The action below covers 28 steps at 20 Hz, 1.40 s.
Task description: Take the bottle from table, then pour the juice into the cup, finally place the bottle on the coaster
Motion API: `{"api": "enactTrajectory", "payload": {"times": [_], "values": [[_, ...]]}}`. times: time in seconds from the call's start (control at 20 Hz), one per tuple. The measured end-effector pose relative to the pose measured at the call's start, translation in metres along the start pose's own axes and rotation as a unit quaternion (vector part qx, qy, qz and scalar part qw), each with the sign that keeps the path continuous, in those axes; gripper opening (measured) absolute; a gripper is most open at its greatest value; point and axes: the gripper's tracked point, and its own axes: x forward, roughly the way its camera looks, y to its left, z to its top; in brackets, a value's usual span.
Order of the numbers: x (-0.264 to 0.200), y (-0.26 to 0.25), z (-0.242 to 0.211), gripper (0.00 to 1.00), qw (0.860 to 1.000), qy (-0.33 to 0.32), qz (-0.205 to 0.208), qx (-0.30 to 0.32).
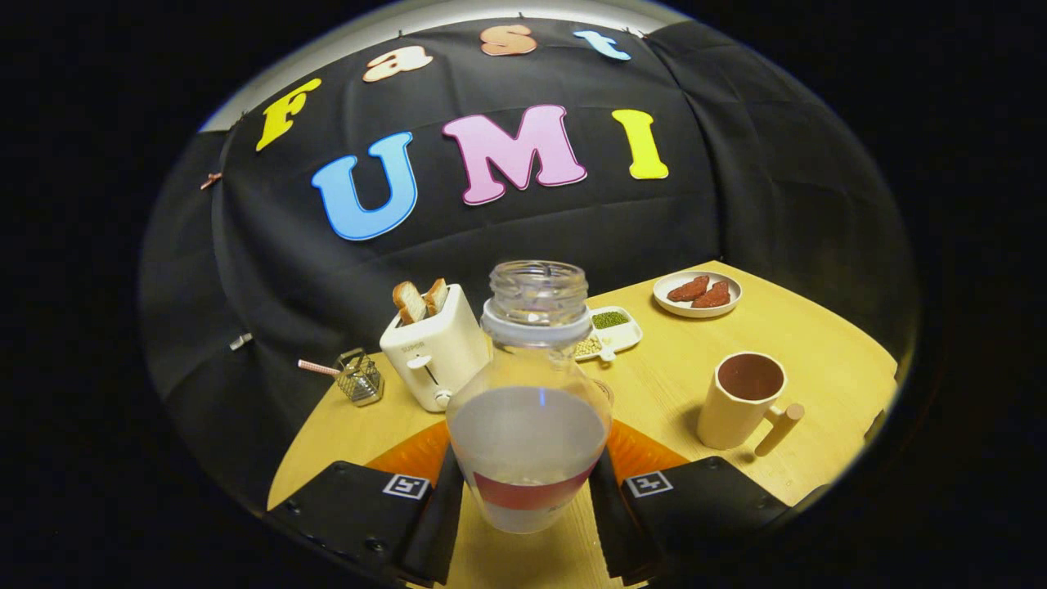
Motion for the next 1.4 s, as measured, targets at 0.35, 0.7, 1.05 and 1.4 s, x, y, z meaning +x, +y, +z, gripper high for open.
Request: {"api": "enactTrajectory", "payload": {"times": [0.35,0.7,1.05,1.4], "values": [[0.011,-0.041,0.027,0.71,0.985,-0.008,0.0,0.172],[0.033,-0.087,0.036,0.71,0.933,0.003,-0.045,0.357],[0.048,-0.098,0.021,0.71,0.865,0.023,-0.061,0.498],[0.056,-0.093,0.013,0.71,0.813,0.045,-0.06,0.578]]}}
